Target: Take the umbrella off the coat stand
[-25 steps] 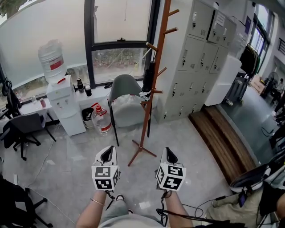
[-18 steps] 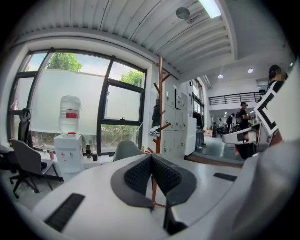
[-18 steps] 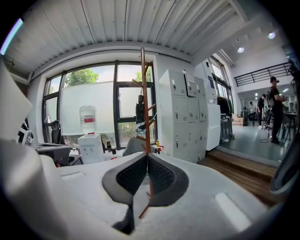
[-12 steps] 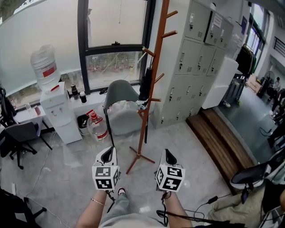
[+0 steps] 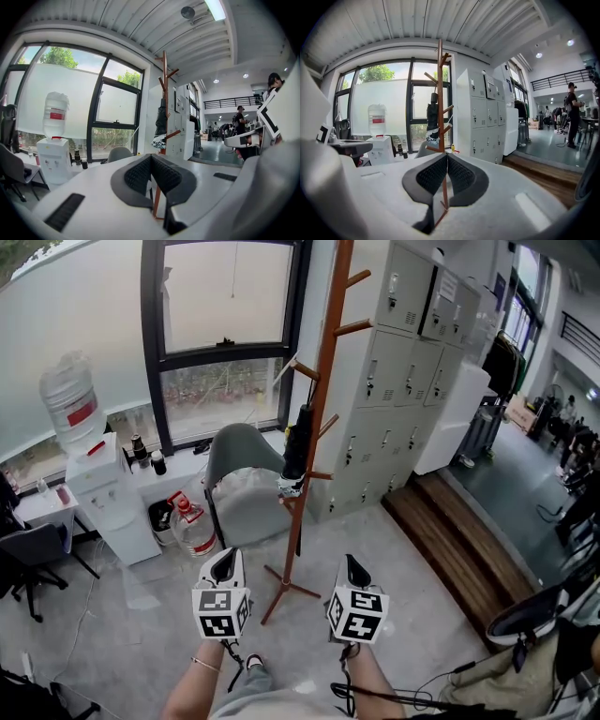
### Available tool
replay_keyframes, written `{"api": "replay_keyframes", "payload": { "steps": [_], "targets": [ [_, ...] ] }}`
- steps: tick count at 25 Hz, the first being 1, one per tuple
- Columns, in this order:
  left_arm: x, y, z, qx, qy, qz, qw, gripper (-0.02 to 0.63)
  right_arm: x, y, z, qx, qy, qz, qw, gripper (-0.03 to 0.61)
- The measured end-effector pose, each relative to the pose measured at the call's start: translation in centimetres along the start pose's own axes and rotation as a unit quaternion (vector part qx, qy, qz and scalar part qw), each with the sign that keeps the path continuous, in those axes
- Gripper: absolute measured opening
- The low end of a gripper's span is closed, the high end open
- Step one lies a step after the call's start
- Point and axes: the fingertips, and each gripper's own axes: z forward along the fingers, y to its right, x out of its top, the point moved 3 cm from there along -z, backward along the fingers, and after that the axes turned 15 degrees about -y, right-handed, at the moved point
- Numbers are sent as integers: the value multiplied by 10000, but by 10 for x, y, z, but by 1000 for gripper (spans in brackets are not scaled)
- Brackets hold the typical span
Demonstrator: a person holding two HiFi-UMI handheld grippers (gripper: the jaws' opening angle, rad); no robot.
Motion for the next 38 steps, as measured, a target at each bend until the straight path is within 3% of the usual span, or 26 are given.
{"api": "replay_keyframes", "payload": {
  "steps": [14, 21, 31, 38],
  "targets": [
    [54, -52, 93, -209, 88, -84, 9997, 5, 64, -11, 82, -208, 100, -34, 9997, 6],
    [61, -70, 132, -293, -26, -51, 9996, 5, 80, -21, 112, -258, 86, -48, 9996, 6],
    [55, -65, 135, -137, -179, -120, 9997, 5, 83, -17, 126, -77, -67, -155, 9998, 6],
    [51, -60, 131, -15, -234, -57, 9997, 5, 89, -16, 125, 66, 90, -154, 9998, 6]
  ]
}}
